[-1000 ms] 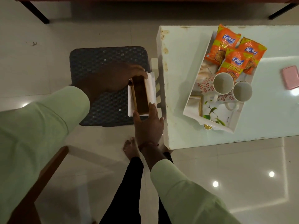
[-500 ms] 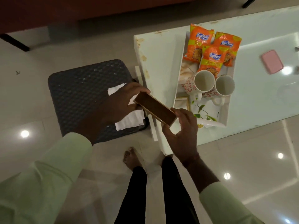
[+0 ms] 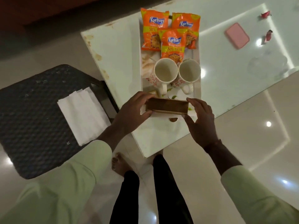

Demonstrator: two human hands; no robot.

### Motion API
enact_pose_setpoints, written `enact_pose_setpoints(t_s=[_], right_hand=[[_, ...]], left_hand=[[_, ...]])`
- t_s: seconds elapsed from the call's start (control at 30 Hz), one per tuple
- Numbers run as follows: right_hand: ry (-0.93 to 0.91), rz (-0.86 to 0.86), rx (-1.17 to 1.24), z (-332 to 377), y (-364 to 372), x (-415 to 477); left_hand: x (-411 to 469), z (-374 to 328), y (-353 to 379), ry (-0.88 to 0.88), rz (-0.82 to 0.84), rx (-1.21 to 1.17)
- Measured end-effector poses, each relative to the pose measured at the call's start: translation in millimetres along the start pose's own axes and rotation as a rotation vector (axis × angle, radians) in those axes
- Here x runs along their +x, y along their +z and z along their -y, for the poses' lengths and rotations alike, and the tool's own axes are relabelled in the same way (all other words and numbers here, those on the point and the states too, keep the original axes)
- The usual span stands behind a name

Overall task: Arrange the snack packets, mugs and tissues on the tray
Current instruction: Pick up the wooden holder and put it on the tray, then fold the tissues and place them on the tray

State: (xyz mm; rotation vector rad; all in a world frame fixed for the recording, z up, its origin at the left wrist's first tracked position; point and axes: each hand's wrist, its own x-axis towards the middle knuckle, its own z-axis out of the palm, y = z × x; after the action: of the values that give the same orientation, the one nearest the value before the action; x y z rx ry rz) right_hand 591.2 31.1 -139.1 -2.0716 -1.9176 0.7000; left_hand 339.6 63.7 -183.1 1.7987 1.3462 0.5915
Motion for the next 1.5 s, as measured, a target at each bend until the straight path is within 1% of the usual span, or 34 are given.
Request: enact_pose_setpoints(t_s=[0.33, 0.57, 0.77, 0.83, 0.9, 0.97, 1.03, 1.1, 1.23, 1.37, 1.5], right_hand=[[0.037, -0.017, -0.024, -31.2, 16.3, 13.5], [0.065, 0.005, -0.043, -35.4, 21.7, 19.8], [0.151, 0.048, -0.021, -25.2, 19.7, 21.6], [0.203, 0.006, 0.008, -9.8, 18.0, 14.8], [0.266, -0.092, 0.016, 12.1, 18.9, 3.2], [0.29, -0.18, 0.053, 40.5, 23.2, -8.9], [0.249, -0.225, 0.111, 71.5, 31.7, -20.3], [0.216, -0.207, 0.198, 105.0, 44.5, -30.2], [0.211, -0.097, 0.343, 163.0, 73.5, -43.5], [0.226, -0.008, 0.426, 202.5, 99.2, -47.4], [0.239, 0.034, 0.421, 226.5, 127.5, -49.2]], left_hand=[[19.0, 5.7, 20.0, 0.084, -0.017, 0.118], [22.9, 6.1, 24.6, 0.039, -0.023, 0.115], [25.9, 2.0, 24.3, -0.029, 0.02, 0.099], [22.6, -1.5, 15.1, -0.032, 0.034, 0.104], [15.5, -4.6, 2.1, -0.011, -0.002, 0.093], [3.5, -5.9, -13.7, -0.013, -0.093, 0.056], [-10.1, -4.0, -29.6, -0.05, -0.197, 0.042], [-24.1, 2.0, -47.9, -0.095, -0.297, 0.075], [-52.2, 19.5, -81.2, -0.146, -0.456, 0.154], [-83.8, 35.4, -104.0, -0.273, -0.49, 0.208], [-109.3, 48.9, -117.8, -0.443, -0.509, 0.235]])
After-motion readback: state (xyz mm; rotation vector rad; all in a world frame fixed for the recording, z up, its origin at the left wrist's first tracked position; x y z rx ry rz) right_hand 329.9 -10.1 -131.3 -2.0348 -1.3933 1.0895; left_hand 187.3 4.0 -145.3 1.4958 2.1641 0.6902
